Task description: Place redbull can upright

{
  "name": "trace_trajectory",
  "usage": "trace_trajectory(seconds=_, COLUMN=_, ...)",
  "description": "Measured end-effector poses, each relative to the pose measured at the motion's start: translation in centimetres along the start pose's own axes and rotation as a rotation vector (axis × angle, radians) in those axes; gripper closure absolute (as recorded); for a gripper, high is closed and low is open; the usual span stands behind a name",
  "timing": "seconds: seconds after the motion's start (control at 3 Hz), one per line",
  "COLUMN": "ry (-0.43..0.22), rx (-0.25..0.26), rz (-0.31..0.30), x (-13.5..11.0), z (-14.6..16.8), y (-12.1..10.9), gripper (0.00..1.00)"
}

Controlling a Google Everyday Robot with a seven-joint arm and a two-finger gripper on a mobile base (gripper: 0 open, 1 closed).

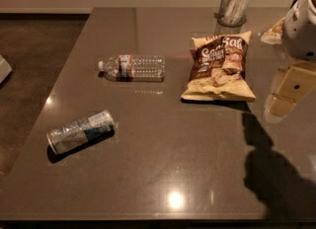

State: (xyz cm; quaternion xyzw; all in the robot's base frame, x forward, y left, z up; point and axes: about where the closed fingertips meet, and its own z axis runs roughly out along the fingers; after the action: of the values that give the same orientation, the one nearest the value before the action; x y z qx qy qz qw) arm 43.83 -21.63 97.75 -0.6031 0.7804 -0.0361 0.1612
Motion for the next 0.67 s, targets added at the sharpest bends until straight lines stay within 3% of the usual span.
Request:
trace_trajectory(seconds=0.33, ry=0.0, rx=0.0, rz=0.0, x=0.0, z=0.0, y=0.0, gripper=0.0)
trace_trajectory(seconds=0.67, ry=-0.026, rx=-0.015, rz=-0.023, x=-1.8, z=0.4, y=-0.7, gripper=0.0)
